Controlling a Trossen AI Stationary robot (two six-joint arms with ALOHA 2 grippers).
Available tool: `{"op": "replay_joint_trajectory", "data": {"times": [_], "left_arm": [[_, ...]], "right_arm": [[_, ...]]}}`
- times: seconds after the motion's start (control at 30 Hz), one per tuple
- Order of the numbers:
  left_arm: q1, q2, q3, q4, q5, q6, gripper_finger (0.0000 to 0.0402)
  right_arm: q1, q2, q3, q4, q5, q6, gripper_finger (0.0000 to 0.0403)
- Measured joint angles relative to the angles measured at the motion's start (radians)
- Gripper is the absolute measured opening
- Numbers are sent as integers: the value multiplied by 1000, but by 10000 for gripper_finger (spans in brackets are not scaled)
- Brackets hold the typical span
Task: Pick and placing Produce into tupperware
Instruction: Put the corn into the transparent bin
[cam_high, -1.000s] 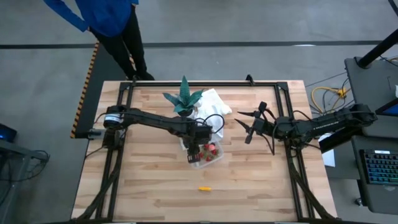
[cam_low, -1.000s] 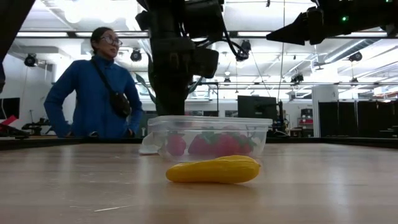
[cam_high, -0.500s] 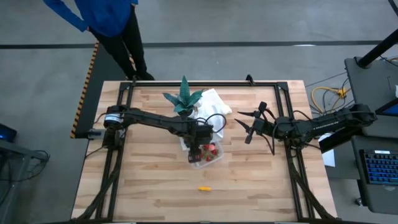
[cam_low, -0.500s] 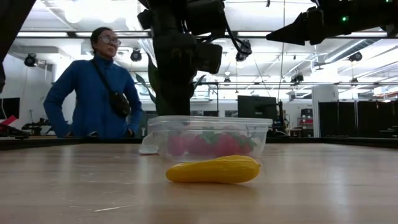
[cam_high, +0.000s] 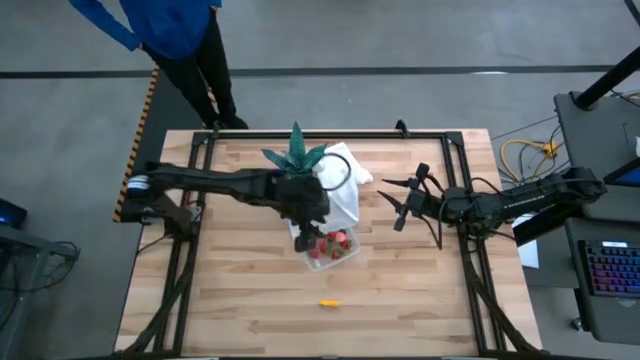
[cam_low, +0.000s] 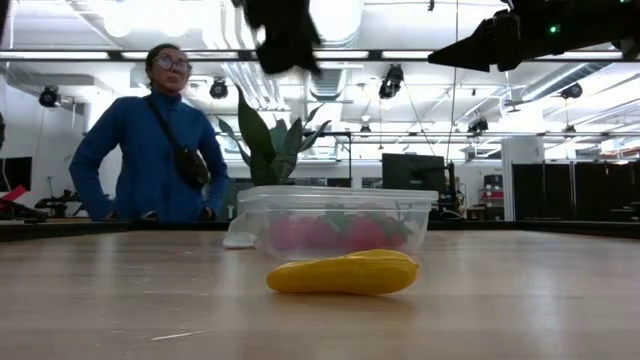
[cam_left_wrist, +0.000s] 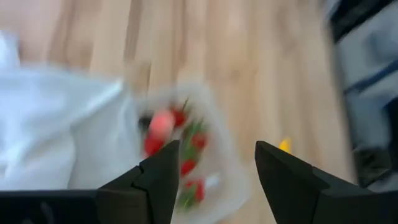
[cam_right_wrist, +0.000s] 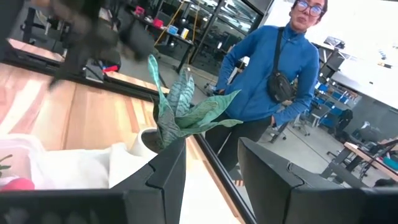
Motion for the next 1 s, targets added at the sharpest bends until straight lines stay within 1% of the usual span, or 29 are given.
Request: {"op": "replay_joint_trajectory", "data": {"times": [0.07,0.13,0.33,0.43,0.57,0.87,1.0], "left_arm": [[-17,-59,-22,61,2,-29,191],[-40,-93,-29,83,-8,-50,191],[-144,-123,-35,92,-151,-26,191],[-192,-101,-34,99,-198,-25,191],[-239,-54,-34,122,-218,-40,191],[-306,63,-32,127,-218,-142,191],[-338,124,-2,124,-223,-206,191]], "right_arm": [[0,0,0,0,0,-13,139],[0,0,0,0,0,-23,139],[0,0,1,12,0,-26,139],[0,0,1,13,0,-25,139],[0,0,1,13,0,-13,139],[0,0,1,13,0,11,139],[0,0,1,13,0,19,139]]}}
